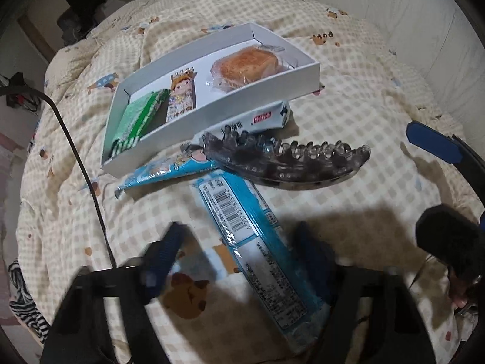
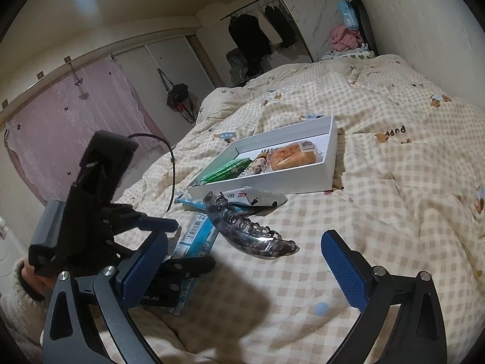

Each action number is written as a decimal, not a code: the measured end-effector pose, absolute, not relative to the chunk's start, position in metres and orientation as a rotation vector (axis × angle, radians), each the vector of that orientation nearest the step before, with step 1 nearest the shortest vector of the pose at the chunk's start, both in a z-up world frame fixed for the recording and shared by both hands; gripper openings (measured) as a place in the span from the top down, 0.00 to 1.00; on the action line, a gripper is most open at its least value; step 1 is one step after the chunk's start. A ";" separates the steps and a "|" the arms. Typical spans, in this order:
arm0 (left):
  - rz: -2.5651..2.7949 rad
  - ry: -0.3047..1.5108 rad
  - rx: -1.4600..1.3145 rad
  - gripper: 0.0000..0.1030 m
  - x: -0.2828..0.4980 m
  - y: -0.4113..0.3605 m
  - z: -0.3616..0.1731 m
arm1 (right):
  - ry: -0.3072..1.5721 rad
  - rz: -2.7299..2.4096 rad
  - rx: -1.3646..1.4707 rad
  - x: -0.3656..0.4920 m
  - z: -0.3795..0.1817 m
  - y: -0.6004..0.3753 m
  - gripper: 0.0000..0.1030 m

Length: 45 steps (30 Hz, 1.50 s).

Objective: Organize objects
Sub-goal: 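Grasp the blue-and-white stick packet with the left tool and lift it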

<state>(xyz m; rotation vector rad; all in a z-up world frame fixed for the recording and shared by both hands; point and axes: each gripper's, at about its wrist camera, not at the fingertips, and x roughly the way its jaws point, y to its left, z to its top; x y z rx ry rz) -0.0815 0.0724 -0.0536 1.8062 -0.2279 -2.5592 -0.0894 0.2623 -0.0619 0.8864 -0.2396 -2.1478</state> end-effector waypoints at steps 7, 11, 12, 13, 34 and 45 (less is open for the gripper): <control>-2.633 -0.078 1.855 0.65 -0.072 0.057 -0.041 | -0.288 -2.142 0.902 -0.093 -0.065 0.269 0.01; -2.697 0.015 1.885 0.67 -0.060 0.040 -0.027 | -0.299 -2.137 0.909 -0.095 -0.066 0.270 0.01; -2.707 0.023 1.886 0.68 -0.057 0.037 -0.025 | -0.297 -2.137 0.909 -0.095 -0.066 0.270 0.01; -2.717 0.030 1.888 0.68 -0.053 0.033 -0.023 | -0.297 -2.137 0.909 -0.095 -0.066 0.270 0.01; -2.655 -0.059 1.837 0.70 -0.056 0.023 -0.044 | -0.292 -2.119 0.932 -0.098 -0.070 0.266 0.01; -2.902 0.064 1.388 0.70 -0.026 -0.002 0.001 | -0.295 -2.118 0.934 -0.099 -0.071 0.266 0.01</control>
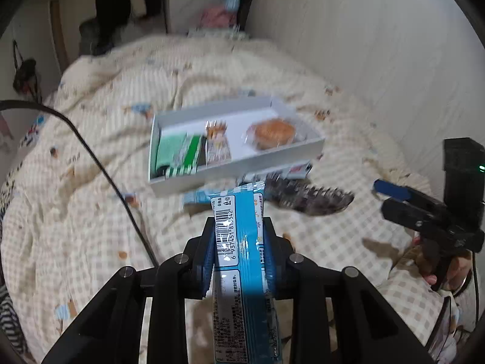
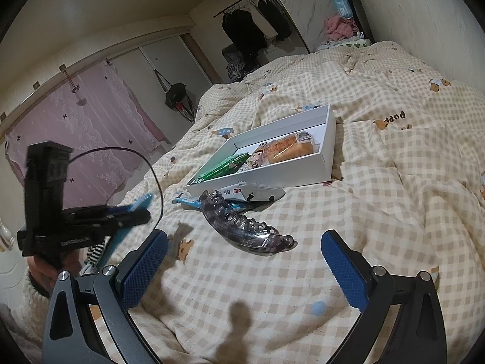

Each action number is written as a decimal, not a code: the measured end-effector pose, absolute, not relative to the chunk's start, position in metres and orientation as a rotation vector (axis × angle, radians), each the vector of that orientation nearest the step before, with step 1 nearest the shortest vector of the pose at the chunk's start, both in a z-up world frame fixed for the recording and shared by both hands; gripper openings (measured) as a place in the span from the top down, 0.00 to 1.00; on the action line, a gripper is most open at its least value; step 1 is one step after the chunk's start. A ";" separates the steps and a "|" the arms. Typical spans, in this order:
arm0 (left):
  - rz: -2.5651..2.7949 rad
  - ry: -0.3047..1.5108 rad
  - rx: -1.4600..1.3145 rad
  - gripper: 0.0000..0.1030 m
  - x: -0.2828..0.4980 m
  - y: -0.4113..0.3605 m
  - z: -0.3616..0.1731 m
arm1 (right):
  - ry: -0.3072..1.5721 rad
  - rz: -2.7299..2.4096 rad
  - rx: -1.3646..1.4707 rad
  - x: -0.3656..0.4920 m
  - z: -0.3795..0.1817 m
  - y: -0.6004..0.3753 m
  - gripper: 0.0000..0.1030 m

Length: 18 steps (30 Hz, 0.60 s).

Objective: Organize objects
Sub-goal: 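Grasp the blue-and-white stick packet with the left tool and lift it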

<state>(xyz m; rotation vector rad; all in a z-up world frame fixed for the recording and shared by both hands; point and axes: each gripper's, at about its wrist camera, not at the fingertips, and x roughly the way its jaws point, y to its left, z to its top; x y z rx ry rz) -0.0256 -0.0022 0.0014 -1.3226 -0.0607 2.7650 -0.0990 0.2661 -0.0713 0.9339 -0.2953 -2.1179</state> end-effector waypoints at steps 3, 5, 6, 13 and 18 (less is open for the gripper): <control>2.784 -0.078 -1.284 0.70 -0.023 -0.003 0.005 | -0.297 -2.117 0.935 -0.099 -0.072 0.266 0.01; 2.794 -0.087 -1.254 0.70 -0.022 -0.002 0.007 | -0.298 -2.117 0.934 -0.099 -0.072 0.266 0.01; 2.793 -0.096 -1.244 0.70 -0.021 -0.002 0.008 | -0.298 -2.118 0.935 -0.099 -0.071 0.266 0.01; 2.762 -0.200 -1.275 0.70 -0.027 -0.002 -0.001 | -0.310 -2.116 0.935 -0.100 -0.072 0.268 0.01; 2.770 -0.243 -1.272 0.70 -0.026 -0.003 -0.005 | -0.310 -2.114 0.937 -0.100 -0.072 0.268 0.01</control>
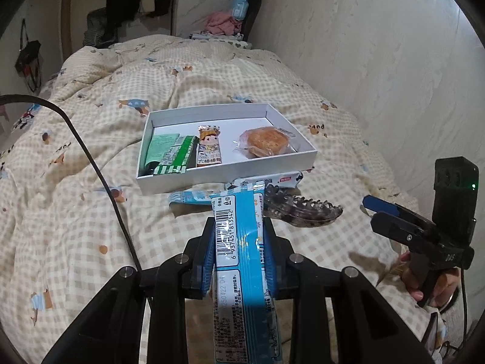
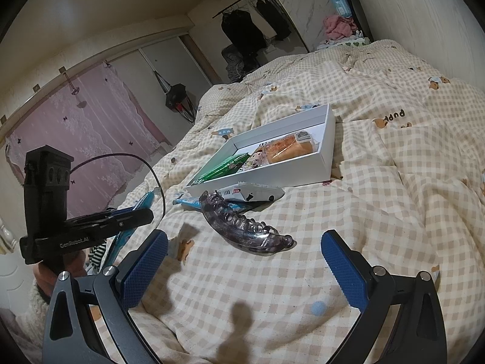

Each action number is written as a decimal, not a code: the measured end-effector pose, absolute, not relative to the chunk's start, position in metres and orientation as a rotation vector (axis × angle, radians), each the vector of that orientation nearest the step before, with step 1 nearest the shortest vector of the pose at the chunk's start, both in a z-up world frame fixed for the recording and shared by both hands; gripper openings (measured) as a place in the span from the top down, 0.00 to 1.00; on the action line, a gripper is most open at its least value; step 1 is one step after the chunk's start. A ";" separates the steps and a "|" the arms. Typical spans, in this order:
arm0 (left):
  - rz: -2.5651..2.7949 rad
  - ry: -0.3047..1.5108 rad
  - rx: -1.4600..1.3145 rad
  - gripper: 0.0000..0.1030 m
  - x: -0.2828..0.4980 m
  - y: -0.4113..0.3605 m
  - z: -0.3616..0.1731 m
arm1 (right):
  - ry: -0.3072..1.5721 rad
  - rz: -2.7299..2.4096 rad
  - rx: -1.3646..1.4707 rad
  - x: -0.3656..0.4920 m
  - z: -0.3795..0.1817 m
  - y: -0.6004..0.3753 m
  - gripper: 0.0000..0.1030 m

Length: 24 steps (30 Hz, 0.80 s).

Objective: Organize objects
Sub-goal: 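Grasp the blue-and-white stick packet with the left tool and lift it, then hold the blue packet in the left tool while the right tool grasps the dark hair clip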

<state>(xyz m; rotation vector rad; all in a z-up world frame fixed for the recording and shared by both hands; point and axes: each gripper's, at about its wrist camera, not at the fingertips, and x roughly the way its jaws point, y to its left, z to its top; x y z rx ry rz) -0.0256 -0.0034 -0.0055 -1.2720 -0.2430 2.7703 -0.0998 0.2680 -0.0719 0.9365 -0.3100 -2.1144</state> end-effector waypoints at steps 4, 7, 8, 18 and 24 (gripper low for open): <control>2.790 -0.271 -1.241 0.70 -0.025 -0.004 -0.005 | -0.310 -2.114 0.937 -0.100 -0.072 0.268 0.01; 2.775 -0.288 -1.221 0.70 -0.024 -0.004 -0.007 | -0.310 -2.114 0.937 -0.100 -0.072 0.268 0.01; 2.773 -0.284 -1.209 0.70 -0.024 -0.002 -0.008 | -0.310 -2.114 0.937 -0.100 -0.072 0.268 0.01; 2.804 -0.258 -1.266 0.70 -0.025 0.005 -0.024 | -0.121 -2.070 0.986 -0.104 -0.058 0.251 0.01; 2.814 -0.288 -1.258 0.70 -0.021 0.002 -0.032 | 0.057 -1.932 0.945 -0.116 -0.050 0.238 0.10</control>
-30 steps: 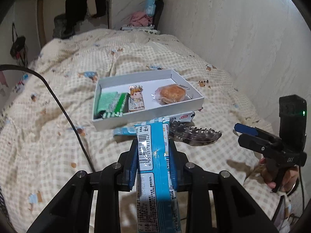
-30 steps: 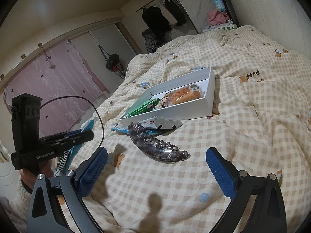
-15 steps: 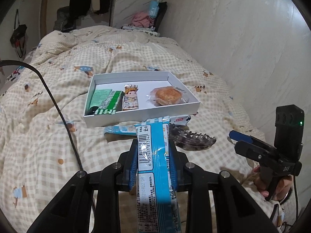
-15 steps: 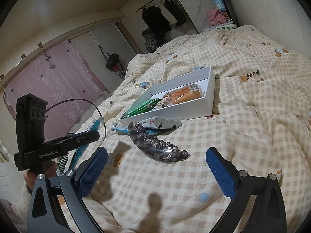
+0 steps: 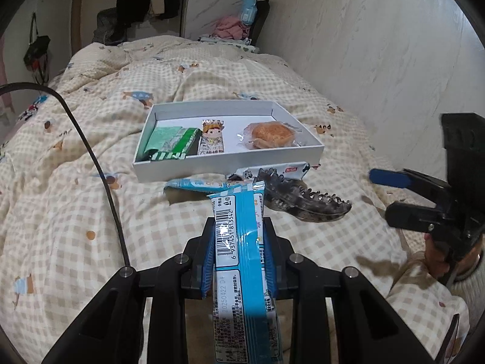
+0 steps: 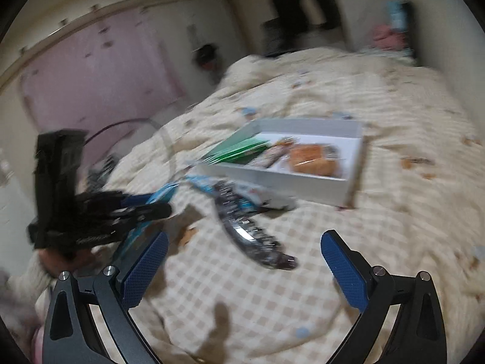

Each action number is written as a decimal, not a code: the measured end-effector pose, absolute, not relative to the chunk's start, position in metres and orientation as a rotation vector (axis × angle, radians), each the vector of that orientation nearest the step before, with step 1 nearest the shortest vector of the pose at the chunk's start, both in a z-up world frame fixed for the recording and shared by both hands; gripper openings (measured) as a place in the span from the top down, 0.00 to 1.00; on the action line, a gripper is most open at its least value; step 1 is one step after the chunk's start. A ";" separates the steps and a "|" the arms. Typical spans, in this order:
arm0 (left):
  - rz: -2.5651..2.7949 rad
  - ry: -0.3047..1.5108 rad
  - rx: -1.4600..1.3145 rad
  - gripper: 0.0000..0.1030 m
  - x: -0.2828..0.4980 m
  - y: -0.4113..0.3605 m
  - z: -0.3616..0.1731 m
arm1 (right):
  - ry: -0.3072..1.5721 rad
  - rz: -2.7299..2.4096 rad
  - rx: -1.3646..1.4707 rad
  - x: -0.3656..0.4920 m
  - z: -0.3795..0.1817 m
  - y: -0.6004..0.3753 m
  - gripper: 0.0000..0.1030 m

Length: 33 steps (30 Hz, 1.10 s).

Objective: Organize objects
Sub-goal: 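Hold the blue packet in the left tool while the right tool grasps the dark hair clip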

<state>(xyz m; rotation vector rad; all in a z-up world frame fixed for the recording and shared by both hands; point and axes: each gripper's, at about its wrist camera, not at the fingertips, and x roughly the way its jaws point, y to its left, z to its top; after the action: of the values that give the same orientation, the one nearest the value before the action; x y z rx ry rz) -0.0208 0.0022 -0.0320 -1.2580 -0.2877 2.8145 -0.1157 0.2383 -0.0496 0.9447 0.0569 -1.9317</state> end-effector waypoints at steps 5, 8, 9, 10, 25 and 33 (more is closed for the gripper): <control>2.802 -0.353 -1.298 0.70 -0.024 -0.005 -0.040 | 0.198 -1.850 0.985 -0.127 -0.064 0.213 0.23; 2.806 -0.354 -1.292 0.70 -0.024 -0.006 -0.040 | 0.287 -1.826 0.944 -0.127 -0.062 0.200 0.30; 2.809 -0.352 -1.290 0.70 -0.024 -0.005 -0.039 | 0.308 -1.801 0.952 -0.128 -0.064 0.195 0.41; 2.811 -0.350 -1.288 0.70 -0.024 -0.005 -0.039 | 0.329 -1.780 0.980 -0.130 -0.068 0.190 0.49; 2.826 -0.346 -1.257 0.70 -0.023 -0.006 -0.038 | 0.320 -1.808 1.126 -0.114 -0.053 0.204 0.70; 2.833 -0.344 -1.265 0.70 -0.021 -0.005 -0.038 | 0.266 -1.837 1.216 -0.092 -0.077 0.224 0.69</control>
<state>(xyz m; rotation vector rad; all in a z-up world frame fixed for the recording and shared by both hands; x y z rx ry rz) -0.0208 -0.0053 -0.0378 -1.2645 -0.3441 2.8332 -0.0918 0.2236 -0.0766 1.2155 0.2664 -1.8366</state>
